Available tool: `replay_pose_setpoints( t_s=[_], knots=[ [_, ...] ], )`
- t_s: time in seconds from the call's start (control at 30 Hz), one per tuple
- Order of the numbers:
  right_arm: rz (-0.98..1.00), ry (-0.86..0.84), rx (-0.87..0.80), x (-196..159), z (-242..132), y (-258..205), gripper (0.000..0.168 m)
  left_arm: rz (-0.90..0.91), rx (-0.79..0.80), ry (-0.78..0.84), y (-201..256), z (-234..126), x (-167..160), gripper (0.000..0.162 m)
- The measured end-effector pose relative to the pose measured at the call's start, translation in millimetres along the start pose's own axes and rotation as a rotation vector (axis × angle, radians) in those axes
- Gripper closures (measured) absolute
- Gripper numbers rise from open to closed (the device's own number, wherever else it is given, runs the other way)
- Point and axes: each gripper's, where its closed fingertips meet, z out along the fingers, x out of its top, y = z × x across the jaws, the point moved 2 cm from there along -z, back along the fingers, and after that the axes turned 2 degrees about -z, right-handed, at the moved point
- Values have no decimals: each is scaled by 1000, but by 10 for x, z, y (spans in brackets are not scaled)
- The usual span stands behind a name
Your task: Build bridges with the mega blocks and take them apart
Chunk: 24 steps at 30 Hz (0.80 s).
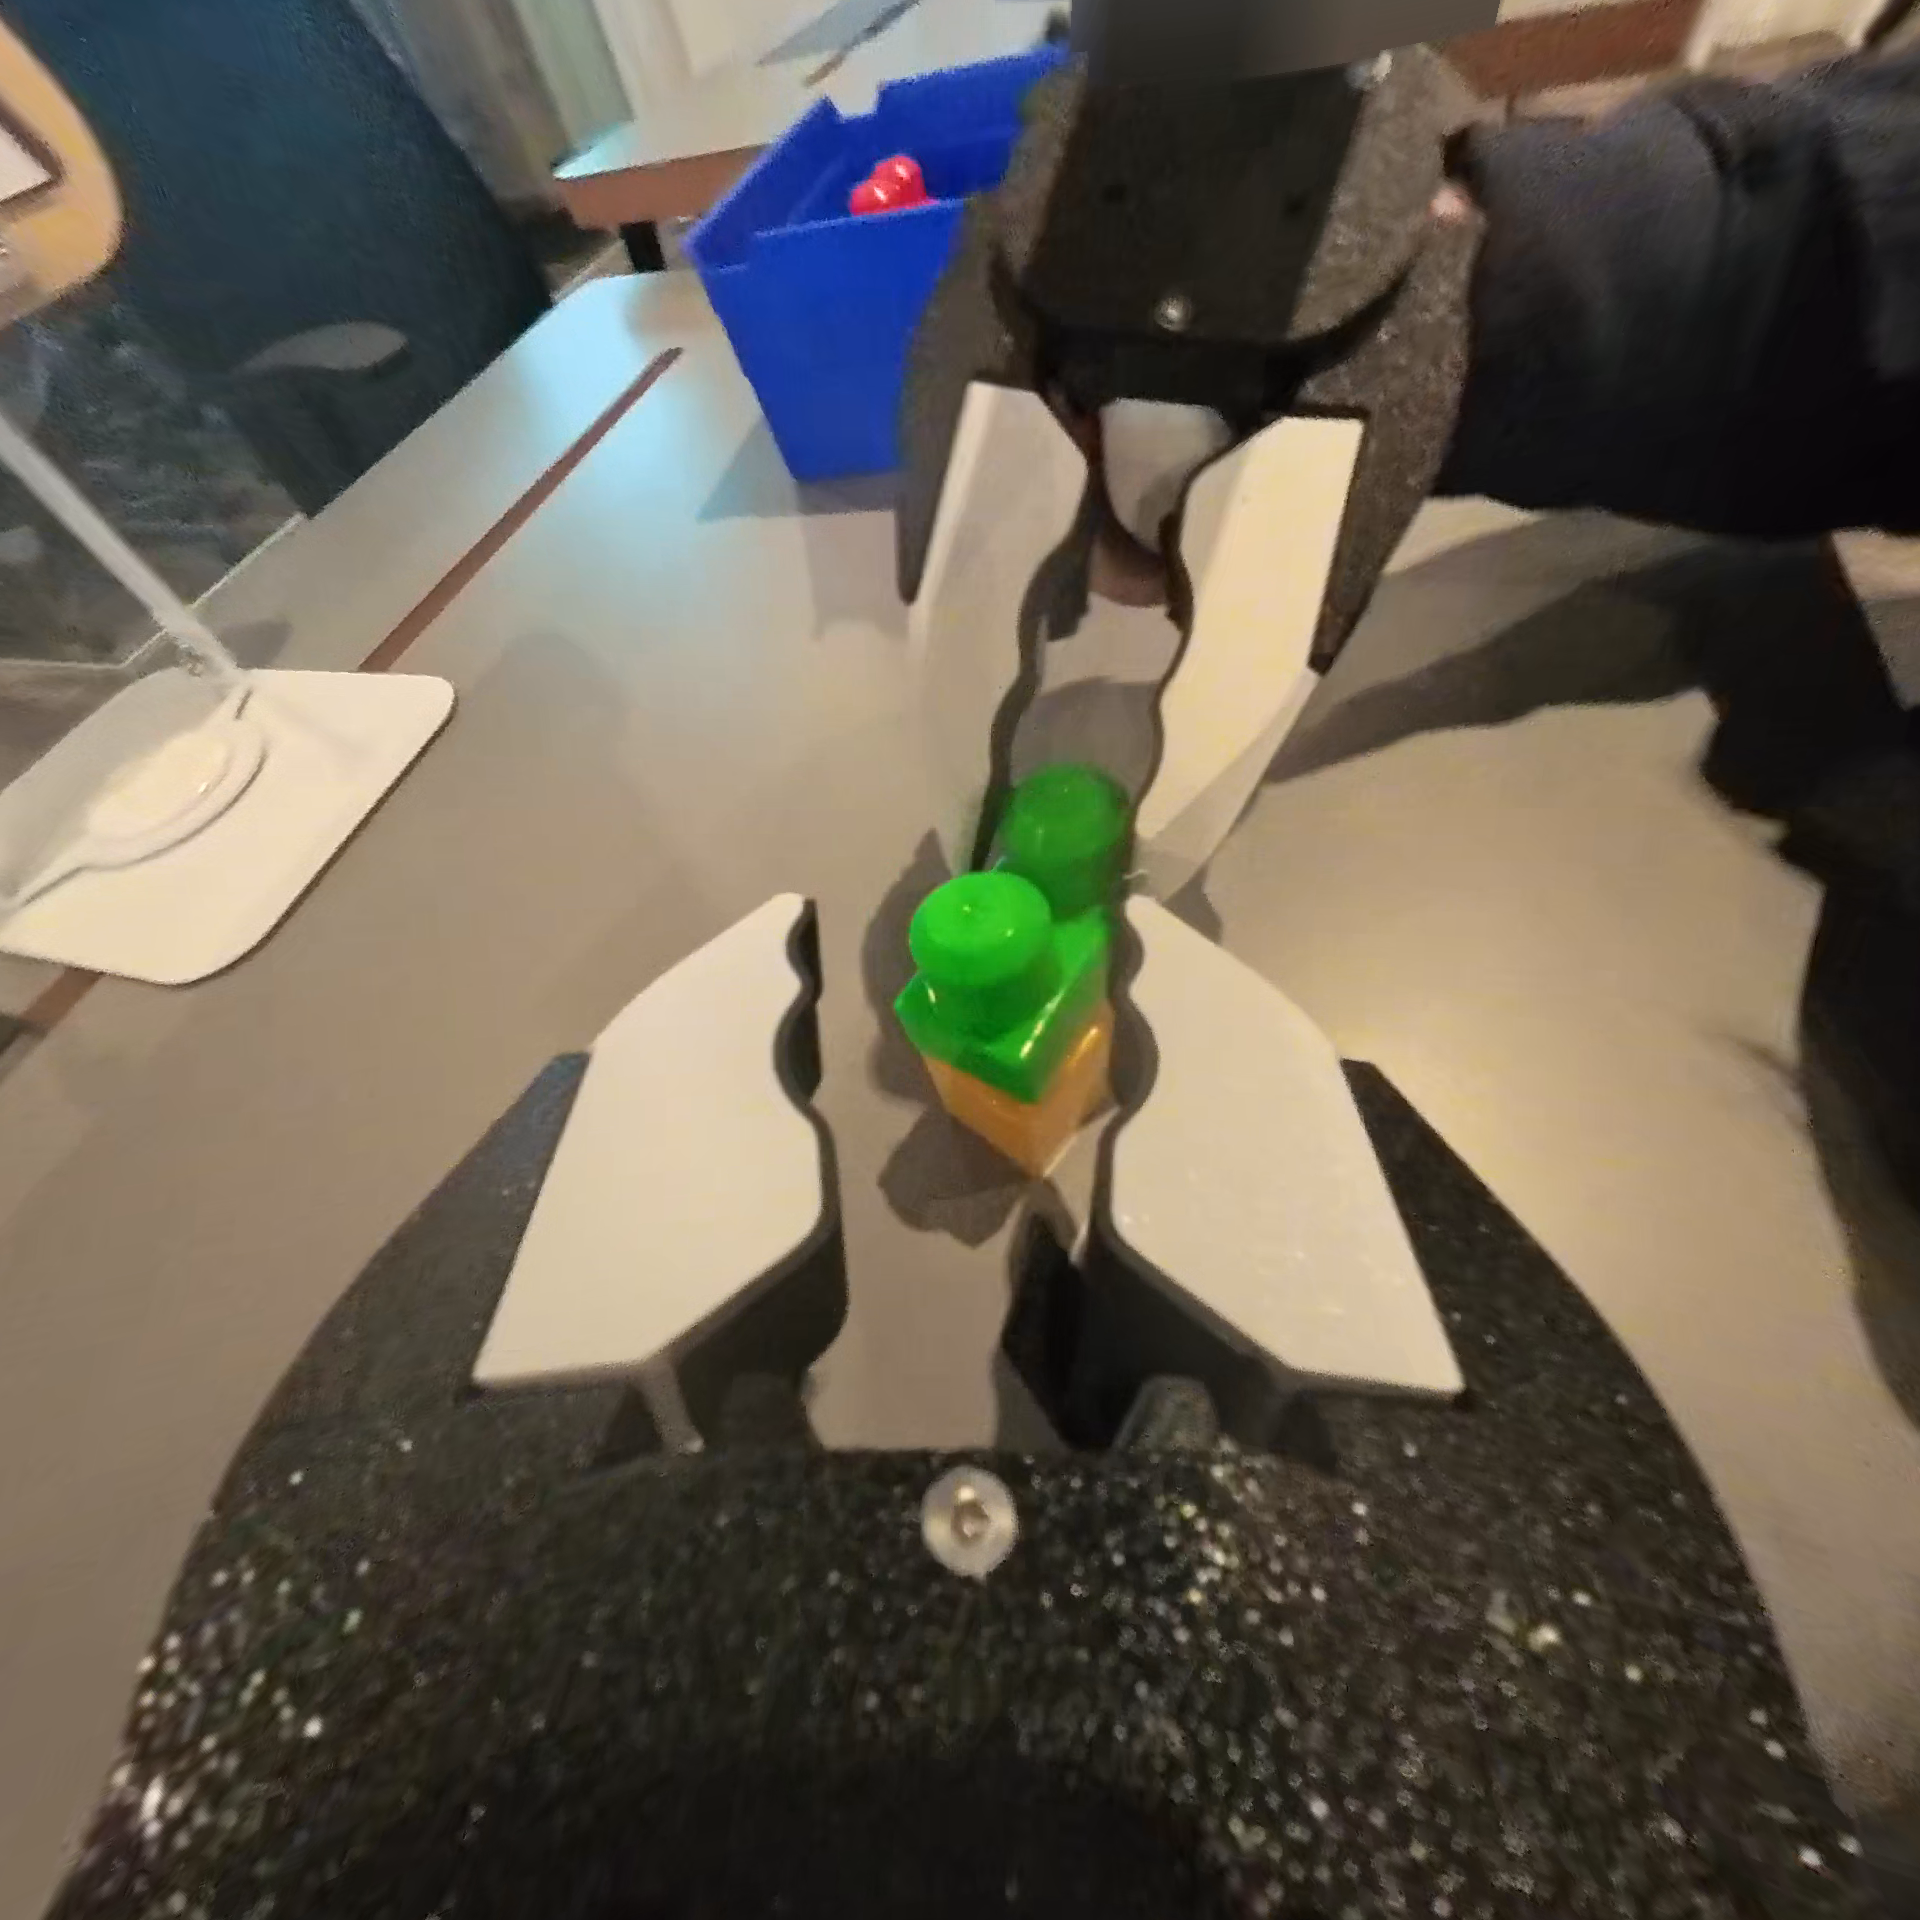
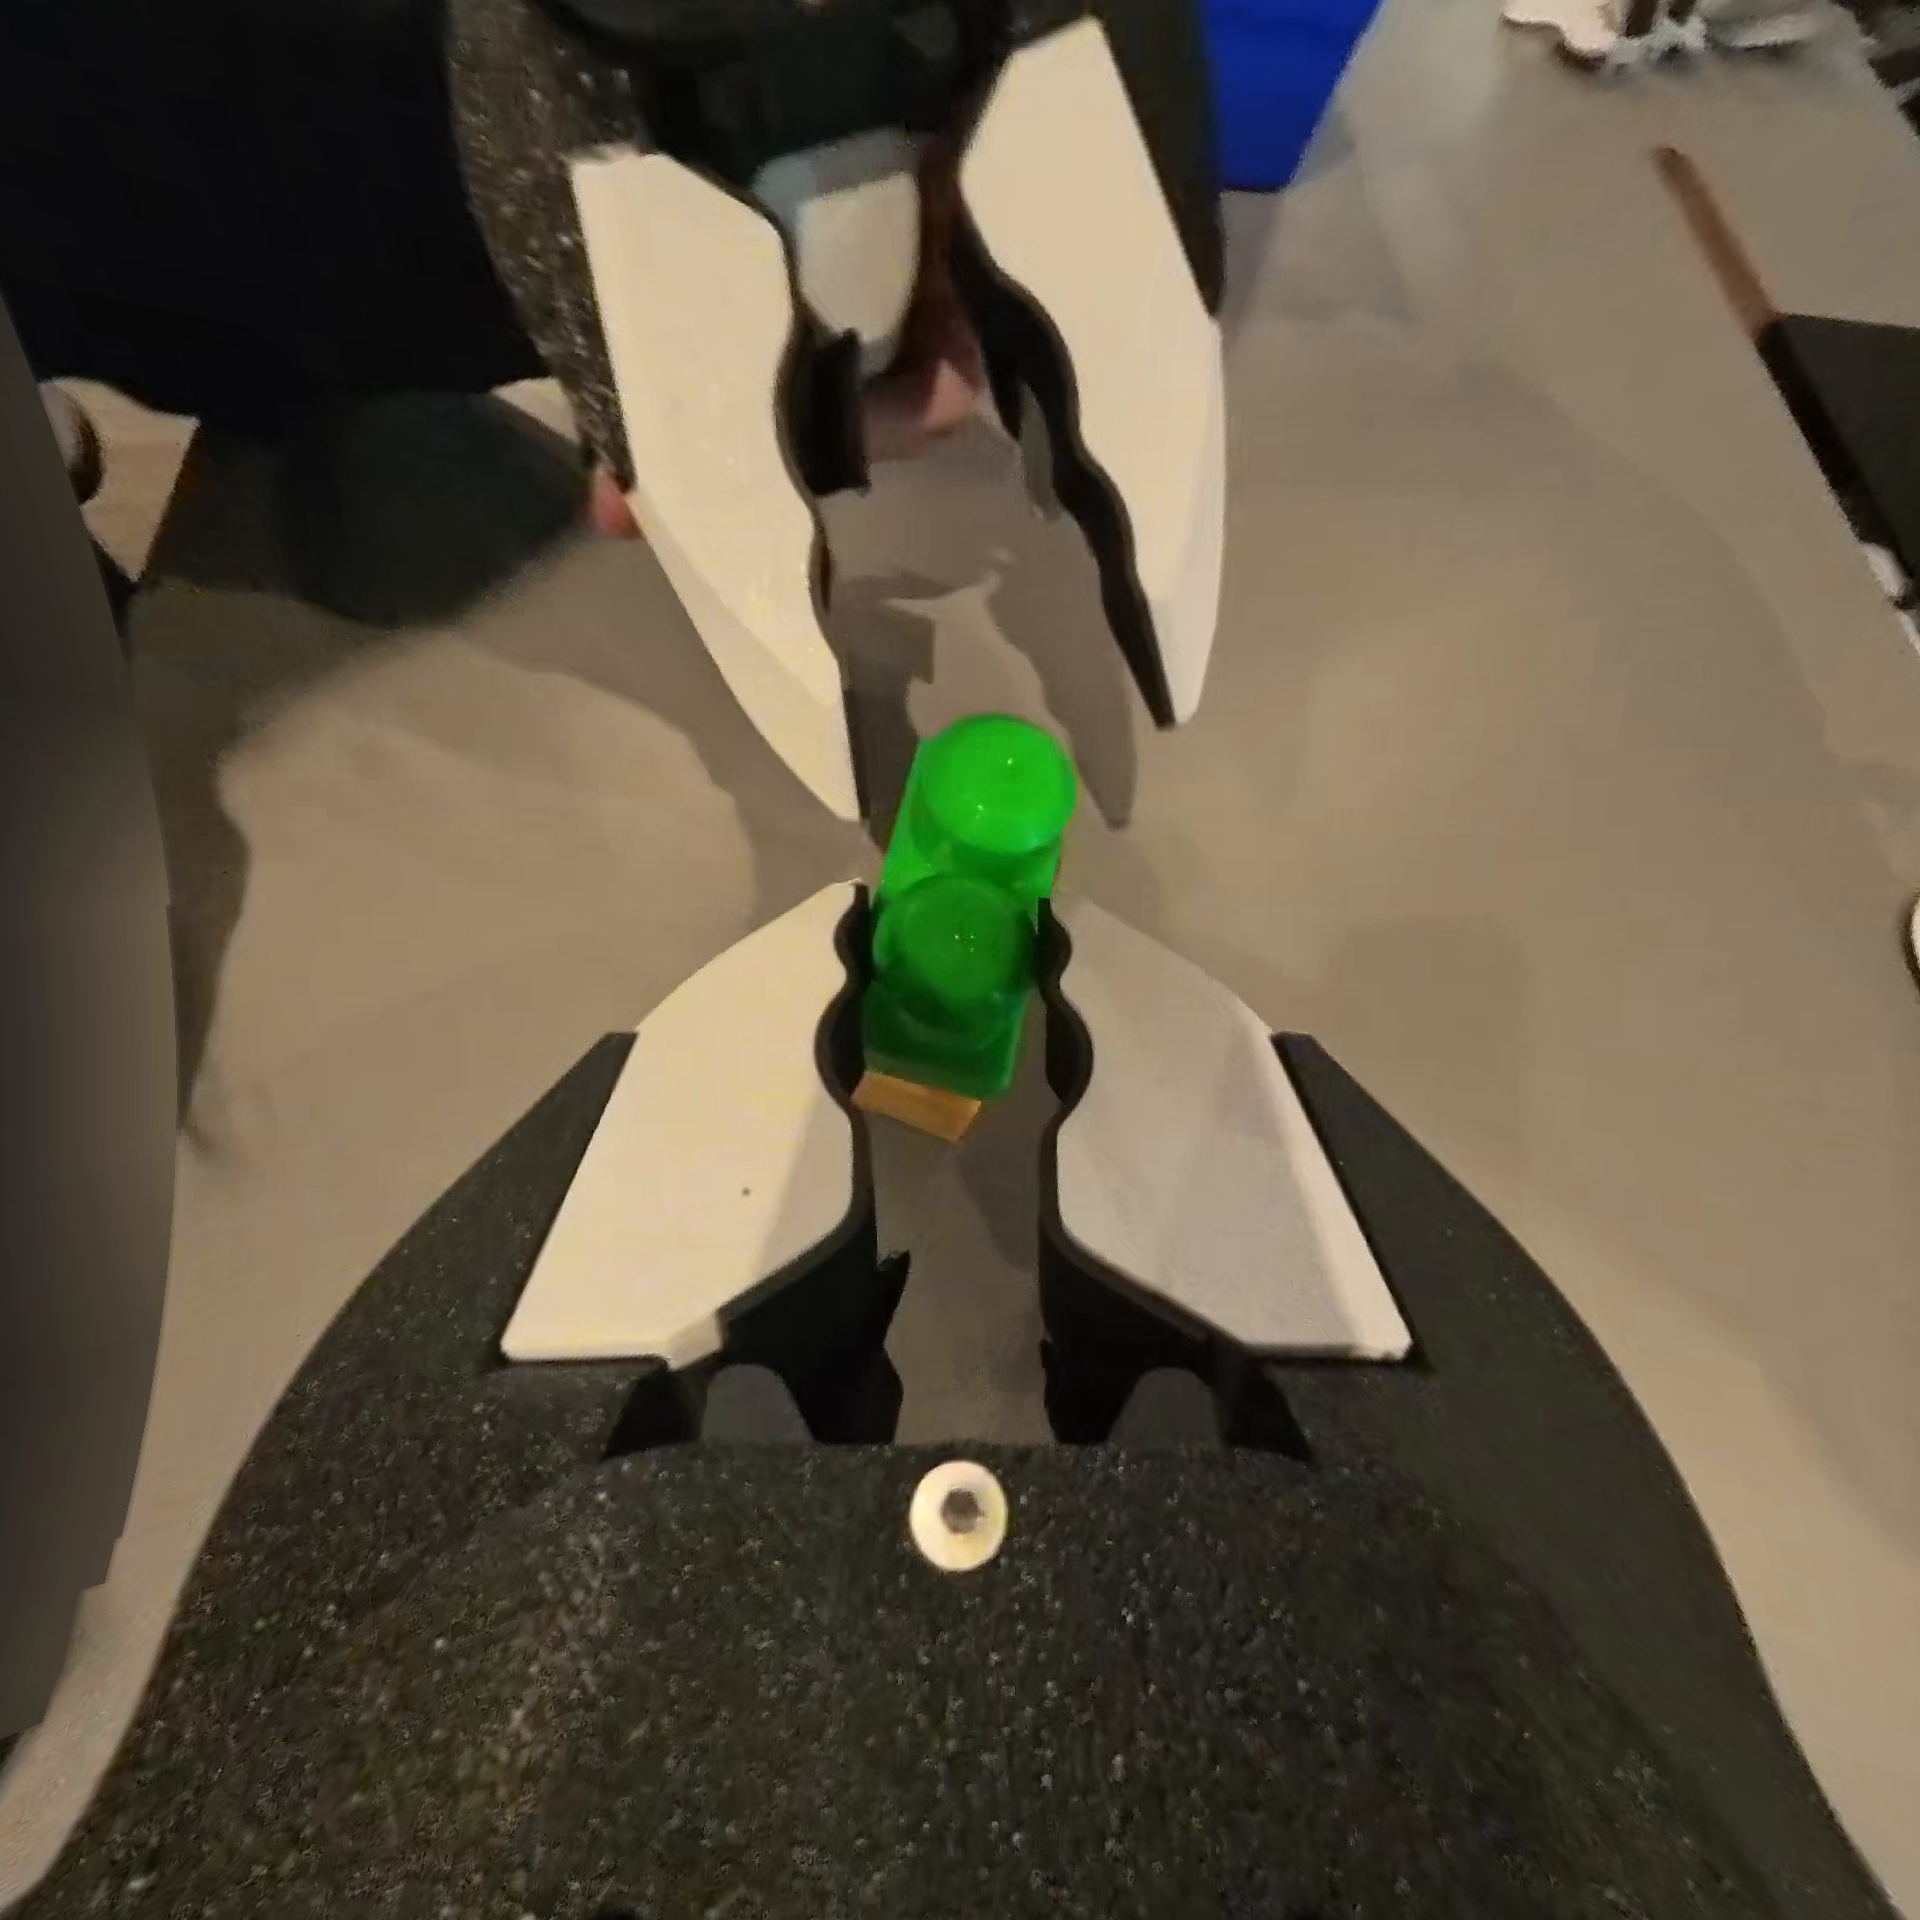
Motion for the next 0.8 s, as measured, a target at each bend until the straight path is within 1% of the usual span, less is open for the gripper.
replay_pose_setpoints(
  t_s=[0.1, 0.17, 0.23, 0.37, 0.57, 0.8],
  knots=[
    [-1, -14, 32, 12, -6, 21, 138, 32, -54, -44, -17, 44, -43, 114],
    [11, 2, 5, 37, -60, 30, 134, 12, -92, -34, -33, 26, -46, 115],
    [34, 53, -26, 74, -136, 29, 133, -7, -123, -17, -41, 2, -33, 120],
    [78, 99, -87, 60, -231, 33, 131, 10, -153, -25, -29, 50, -15, 124],
    [69, 79, -140, 6, -205, 66, 144, 49, -182, -51, -8, 163, 2, 130],
    [68, 57, -144, 11, -189, 57, 146, 38, -240, -50, -6, 162, -14, 135]
  ],
)
